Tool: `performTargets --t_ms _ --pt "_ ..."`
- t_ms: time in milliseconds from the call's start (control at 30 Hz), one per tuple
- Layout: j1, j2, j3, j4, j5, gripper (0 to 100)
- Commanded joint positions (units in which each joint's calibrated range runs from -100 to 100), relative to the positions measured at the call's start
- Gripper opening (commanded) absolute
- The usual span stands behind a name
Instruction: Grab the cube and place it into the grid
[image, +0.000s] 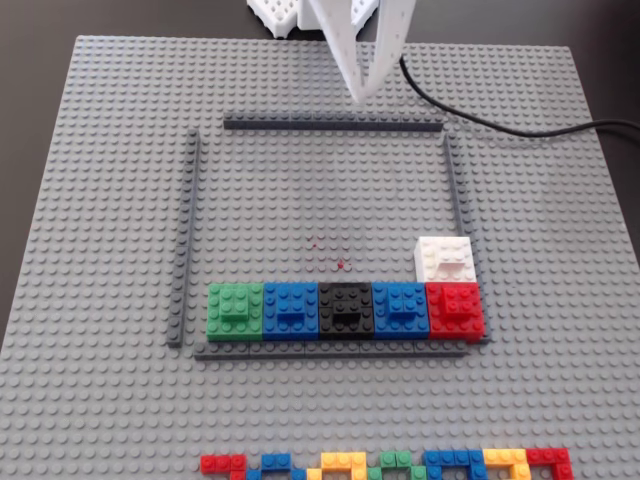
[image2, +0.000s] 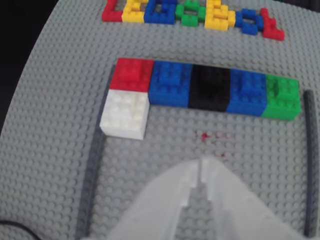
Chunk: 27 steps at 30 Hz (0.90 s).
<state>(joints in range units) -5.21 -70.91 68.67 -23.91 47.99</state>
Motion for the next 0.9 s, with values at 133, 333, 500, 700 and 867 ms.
performTargets --t_ms 133,333,500,700,867 --pt "3.0 -16.8 11.2 -3.4 0.7 0" --pt "3.8 -26.4 17.4 -2.9 -1.0 0" --pt "4.8 -29.0 20.1 -1.8 -1.0 0" --pt "5.8 -29.0 25.0 -2.1 -0.3 0" --pt "5.8 -29.0 30.2 -1.9 -0.1 0"
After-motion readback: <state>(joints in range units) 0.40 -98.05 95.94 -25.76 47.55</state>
